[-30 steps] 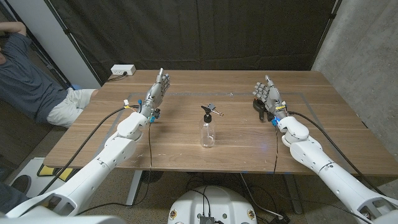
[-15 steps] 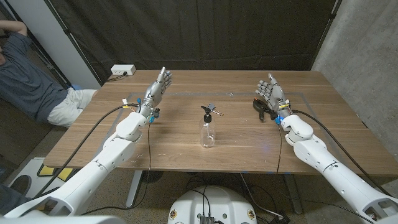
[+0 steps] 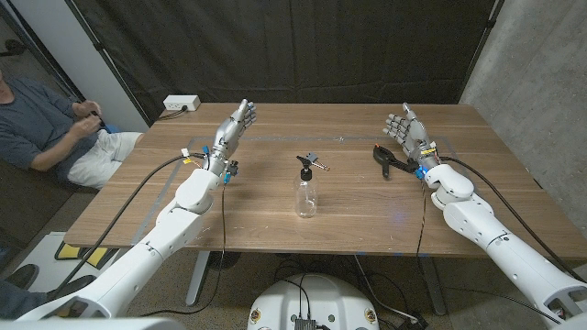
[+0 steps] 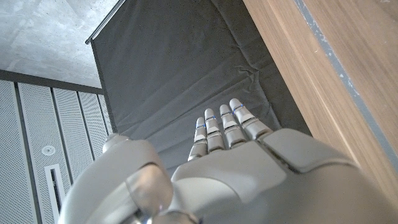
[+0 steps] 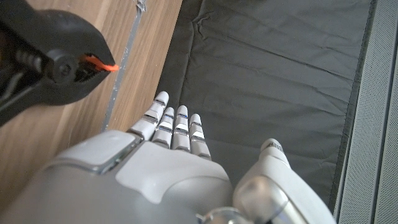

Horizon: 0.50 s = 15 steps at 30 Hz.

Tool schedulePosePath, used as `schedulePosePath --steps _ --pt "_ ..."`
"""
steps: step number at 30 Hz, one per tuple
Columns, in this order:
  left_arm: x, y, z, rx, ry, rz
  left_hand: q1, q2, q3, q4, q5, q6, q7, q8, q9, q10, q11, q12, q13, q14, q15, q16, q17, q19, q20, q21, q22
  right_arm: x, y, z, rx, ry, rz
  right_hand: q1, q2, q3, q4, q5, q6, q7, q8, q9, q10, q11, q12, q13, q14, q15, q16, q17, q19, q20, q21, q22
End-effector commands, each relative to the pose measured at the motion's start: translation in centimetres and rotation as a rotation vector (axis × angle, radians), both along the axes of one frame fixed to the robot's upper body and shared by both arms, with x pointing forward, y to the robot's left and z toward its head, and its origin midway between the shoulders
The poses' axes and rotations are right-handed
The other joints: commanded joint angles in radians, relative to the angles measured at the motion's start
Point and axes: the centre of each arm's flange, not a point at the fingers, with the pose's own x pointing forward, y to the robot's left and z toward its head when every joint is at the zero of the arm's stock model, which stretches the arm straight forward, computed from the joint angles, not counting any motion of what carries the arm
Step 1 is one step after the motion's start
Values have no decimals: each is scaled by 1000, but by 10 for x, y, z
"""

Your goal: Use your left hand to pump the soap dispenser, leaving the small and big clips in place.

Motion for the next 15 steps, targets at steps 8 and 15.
schedulePosePath --steps 8,15 --pt "-46 16 -3 108 -130 -22 20 7 3 -8 -5 40 -7 9 4 32 -6 1 2 37 -8 6 3 36 -3 9 2 -24 27 -9 37 -9 -61 2 9 9 -3 3 15 7 4 5 7 1 5 4 3 4 1 3 12 2 -5 5" --pt "-48 26 -7 88 -217 31 42 15 6 -13 -12 108 -11 15 4 110 -14 8 2 109 -18 10 3 115 17 20 2 -32 39 -22 54 2 -74 4 14 11 -4 3 17 5 4 5 7 1 5 5 2 5 0 3 10 3 -8 5"
